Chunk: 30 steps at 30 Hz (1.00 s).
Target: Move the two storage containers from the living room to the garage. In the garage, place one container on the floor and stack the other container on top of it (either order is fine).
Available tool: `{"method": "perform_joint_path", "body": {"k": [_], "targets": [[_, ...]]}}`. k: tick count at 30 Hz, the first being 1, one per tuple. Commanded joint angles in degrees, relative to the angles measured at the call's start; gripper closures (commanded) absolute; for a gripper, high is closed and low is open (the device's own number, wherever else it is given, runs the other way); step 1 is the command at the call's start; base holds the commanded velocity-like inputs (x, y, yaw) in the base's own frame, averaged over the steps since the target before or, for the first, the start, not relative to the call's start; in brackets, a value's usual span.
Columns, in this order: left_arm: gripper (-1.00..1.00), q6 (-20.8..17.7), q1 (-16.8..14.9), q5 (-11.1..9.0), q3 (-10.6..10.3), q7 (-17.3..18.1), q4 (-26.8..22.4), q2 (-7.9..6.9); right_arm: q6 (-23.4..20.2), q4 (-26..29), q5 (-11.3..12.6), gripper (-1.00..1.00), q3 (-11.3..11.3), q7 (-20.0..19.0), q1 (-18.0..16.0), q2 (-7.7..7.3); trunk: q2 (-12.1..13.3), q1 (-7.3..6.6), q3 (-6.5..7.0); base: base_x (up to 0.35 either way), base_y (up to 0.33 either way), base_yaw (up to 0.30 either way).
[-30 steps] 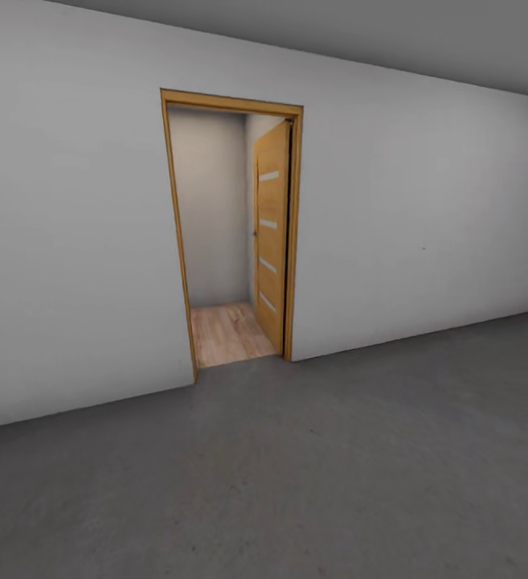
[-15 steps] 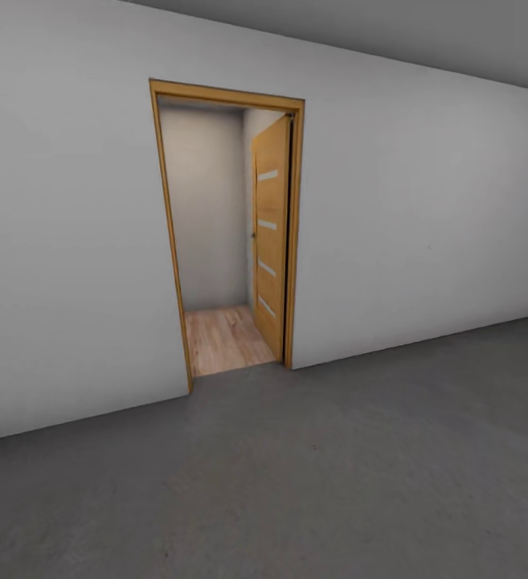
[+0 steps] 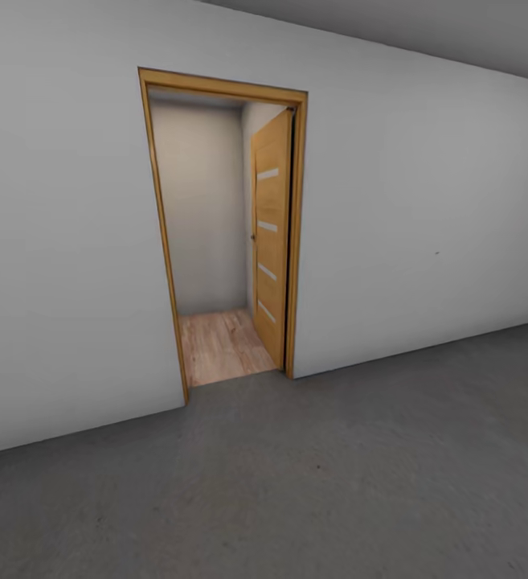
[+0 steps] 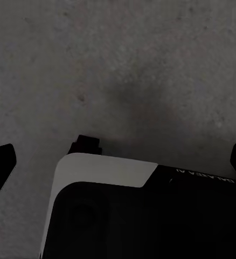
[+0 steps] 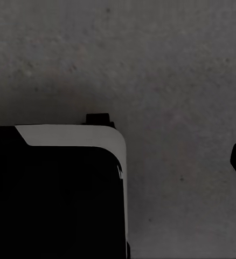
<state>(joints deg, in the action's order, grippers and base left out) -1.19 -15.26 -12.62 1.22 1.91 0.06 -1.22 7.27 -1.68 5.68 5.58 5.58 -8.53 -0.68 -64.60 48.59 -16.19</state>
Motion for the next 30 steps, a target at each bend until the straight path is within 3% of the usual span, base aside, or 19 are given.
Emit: {"method": "perform_joint_path", "body": {"k": [1, 18, 30], "targets": [[-1.00, -0.13, -0.04, -0.42, 0.10, 0.20, 0.01, -0.01, 0.35, -0.18, 0.59, -1.00, 0.49, 0.04, -0.08, 0.02, -0.04, 0.04, -0.07, 0.325, 0.000, 0.000], [-1.00, -0.08, -0.04, -0.42, 0.10, 0.20, 0.03, -0.01, 0.42, -0.17, 0.73, -1.00, 0.40, -0.04, -0.08, -0.06, -0.04, 0.04, -0.07, 0.325, 0.000, 0.002], [-1.00, -0.04, -0.04, -0.47, 0.10, 0.20, 0.03, -0.01, 0.38, -0.17, 0.56, -1.00, 0.40, -0.05, -0.08, -0.11, -0.04, 0.04, -0.40, 0.325, 0.000, 0.223]]}}
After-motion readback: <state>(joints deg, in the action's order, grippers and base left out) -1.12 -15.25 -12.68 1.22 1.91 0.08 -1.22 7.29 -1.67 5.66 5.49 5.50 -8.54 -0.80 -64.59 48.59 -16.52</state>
